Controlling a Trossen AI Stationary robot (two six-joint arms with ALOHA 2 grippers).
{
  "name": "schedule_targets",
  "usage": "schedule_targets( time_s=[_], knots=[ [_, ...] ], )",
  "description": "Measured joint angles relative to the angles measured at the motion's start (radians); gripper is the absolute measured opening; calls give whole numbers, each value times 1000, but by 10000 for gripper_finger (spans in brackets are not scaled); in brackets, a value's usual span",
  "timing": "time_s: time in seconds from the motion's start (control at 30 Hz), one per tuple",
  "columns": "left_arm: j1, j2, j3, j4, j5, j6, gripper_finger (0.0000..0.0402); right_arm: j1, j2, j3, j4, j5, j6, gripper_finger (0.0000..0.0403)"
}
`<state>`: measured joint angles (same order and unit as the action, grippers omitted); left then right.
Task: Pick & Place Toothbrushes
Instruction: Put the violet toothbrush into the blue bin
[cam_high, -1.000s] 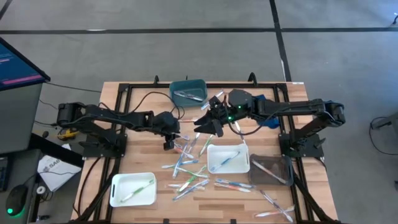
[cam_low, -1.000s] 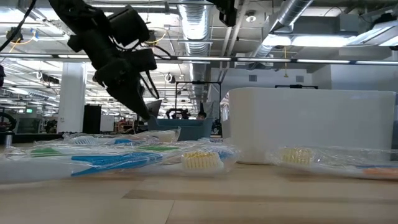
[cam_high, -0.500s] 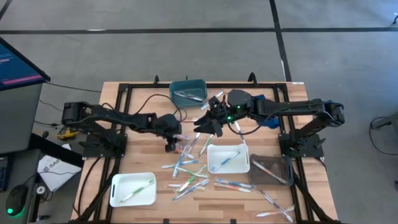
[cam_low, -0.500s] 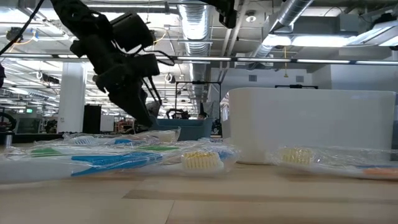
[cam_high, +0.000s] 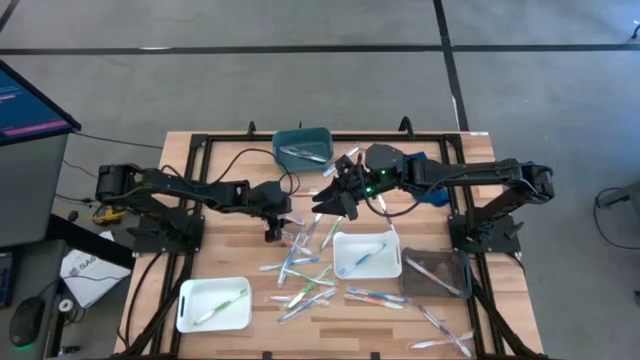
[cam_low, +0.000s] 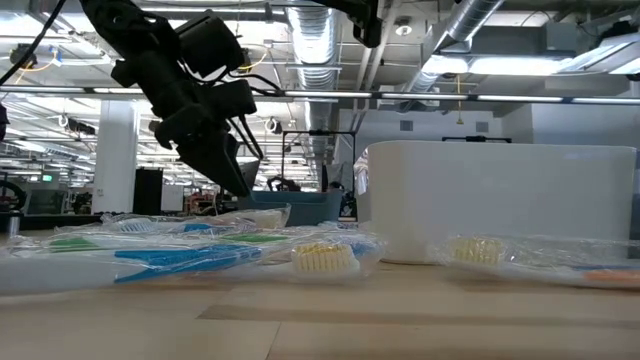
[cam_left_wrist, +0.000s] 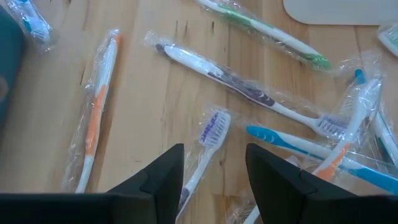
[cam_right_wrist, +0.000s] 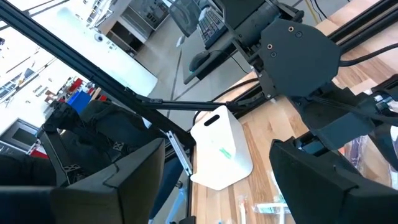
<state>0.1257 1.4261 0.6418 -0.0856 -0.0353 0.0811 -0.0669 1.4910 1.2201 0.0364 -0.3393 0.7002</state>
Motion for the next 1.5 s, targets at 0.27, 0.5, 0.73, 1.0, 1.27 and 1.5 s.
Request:
schedule_targets(
  time_s=[0.27,0.5,0.73,1.0,1.27,1.5],
  knots=[
    [0,3,0,-2,-28,-9,168,0,0,0,0,0,0,283],
    [0,3,0,-18,-60,-17,168,0,0,0,-1,0,0,283],
    [16,3,-31,-34,-35,32,168,0,0,0,-7,0,0,283],
    [40,3,-77,-24,-66,63,168,0,0,0,-7,1,0,283],
    [40,3,-80,21,-43,130,168,0,0,0,-7,1,0,283],
    [40,3,-90,24,-36,158,168,0,0,0,-7,1,0,283]
  ],
)
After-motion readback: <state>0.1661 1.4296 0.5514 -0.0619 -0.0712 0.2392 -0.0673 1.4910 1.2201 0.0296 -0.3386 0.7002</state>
